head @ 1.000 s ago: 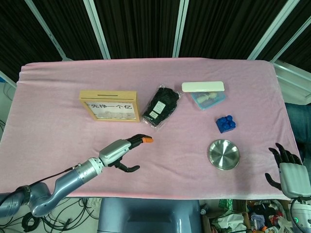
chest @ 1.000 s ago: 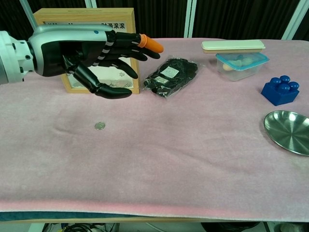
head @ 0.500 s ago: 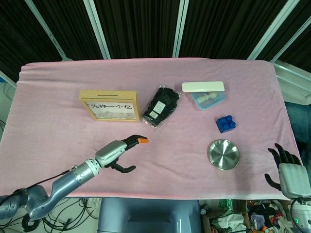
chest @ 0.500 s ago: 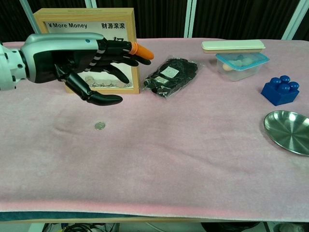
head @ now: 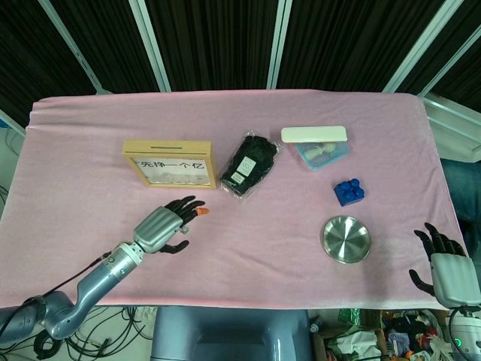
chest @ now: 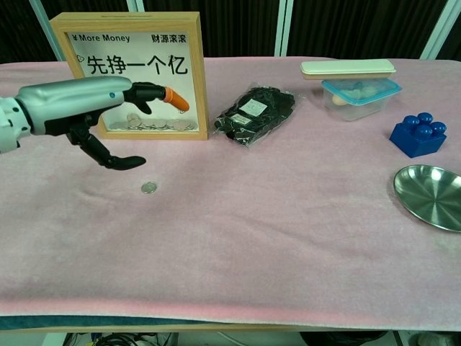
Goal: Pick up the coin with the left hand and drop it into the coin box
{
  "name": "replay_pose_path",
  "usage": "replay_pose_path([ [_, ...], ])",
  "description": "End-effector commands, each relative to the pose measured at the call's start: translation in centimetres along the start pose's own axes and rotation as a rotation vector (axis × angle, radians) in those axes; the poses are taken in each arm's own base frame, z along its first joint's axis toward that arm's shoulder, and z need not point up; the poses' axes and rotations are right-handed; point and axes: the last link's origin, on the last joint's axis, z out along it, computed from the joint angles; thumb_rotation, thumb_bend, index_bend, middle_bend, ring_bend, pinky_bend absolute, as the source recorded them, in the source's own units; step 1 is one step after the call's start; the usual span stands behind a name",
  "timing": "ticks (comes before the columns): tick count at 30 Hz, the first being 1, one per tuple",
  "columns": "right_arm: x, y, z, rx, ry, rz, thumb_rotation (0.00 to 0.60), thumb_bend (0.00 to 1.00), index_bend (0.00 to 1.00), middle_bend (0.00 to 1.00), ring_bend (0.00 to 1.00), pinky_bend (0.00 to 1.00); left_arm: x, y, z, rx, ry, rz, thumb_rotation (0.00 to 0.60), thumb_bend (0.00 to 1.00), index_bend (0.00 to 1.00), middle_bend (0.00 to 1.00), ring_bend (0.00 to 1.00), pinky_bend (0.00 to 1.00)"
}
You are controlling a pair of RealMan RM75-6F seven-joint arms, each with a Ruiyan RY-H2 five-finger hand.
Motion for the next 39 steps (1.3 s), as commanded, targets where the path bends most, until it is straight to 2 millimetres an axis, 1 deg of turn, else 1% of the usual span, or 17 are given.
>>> replay_pose_path([
  [1, 0.0, 0.1, 0.0, -0.003, 0.001, 0.001, 0.600, 0.20, 0.19, 0.06, 0.16, 0.20, -2.2, -2.0, -0.9, 0.109, -0.008, 0.096, 0.600, 0.35, 0.24, 0.09, 0.00, 0.16],
  [5, 0.1, 0.1, 0.0, -0.006, 0.000, 0.003, 0.600, 0.20, 0.19, 0.06, 0.16, 0.20, -2.6, -3.1, -1.0, 0.173, 0.010, 0.100, 0.600, 0.36, 0.26, 0.09, 0.00, 0.14],
  [7, 0.0, 0.1, 0.0, -0.006, -0.001, 0.002, 0.600, 0.20, 0.19, 0.06, 0.16, 0.20, -3.1, -3.7, -1.0, 0.197, -0.001, 0.113, 0.600, 0.36, 0.26, 0.09, 0.00, 0.13],
  [10, 0.0, 0.0, 0.0, -0.005, -0.001, 0.003, 0.600, 0.20, 0.19, 0.06, 0.16, 0.20, -3.8, -4.2, -0.9, 0.215, -0.024, 0.124, 0.600, 0.39, 0.28, 0.09, 0.00, 0.12],
  [14, 0.1, 0.1, 0.0, -0.007, 0.001, 0.004, 0.600, 0.20, 0.19, 0.06, 0.16, 0.20, -4.5, -4.6, -0.6, 0.233, -0.016, 0.122, 0.600, 0.40, 0.31, 0.09, 0.00, 0.12],
  [20, 0.1, 0.1, 0.1, -0.008, 0.001, 0.005, 0.600, 0.20, 0.19, 0.06, 0.16, 0.20, -5.1, -4.4, -0.1, 0.224, -0.009, 0.079, 0.600, 0.40, 0.37, 0.09, 0.00, 0.12],
  [25, 0.1, 0.1, 0.1, -0.007, -0.001, 0.007, 0.600, 0.20, 0.19, 0.06, 0.16, 0.20, -5.5, -4.2, 0.0, 0.215, -0.011, 0.067, 0.600, 0.40, 0.37, 0.09, 0.00, 0.12],
  [31, 0.1, 0.1, 0.1, -0.007, 0.001, 0.007, 0.600, 0.20, 0.19, 0.06, 0.16, 0.20, -6.0, -3.8, 0.7, 0.201, -0.019, 0.051, 0.600, 0.40, 0.37, 0.09, 0.00, 0.12],
  [39, 0.2, 0.2, 0.1, -0.011, 0.001, 0.013, 0.600, 0.20, 0.19, 0.06, 0.16, 0.20, -6.4, -3.4, 1.3, 0.183, -0.031, 0.063, 0.600, 0.40, 0.38, 0.09, 0.00, 0.12],
])
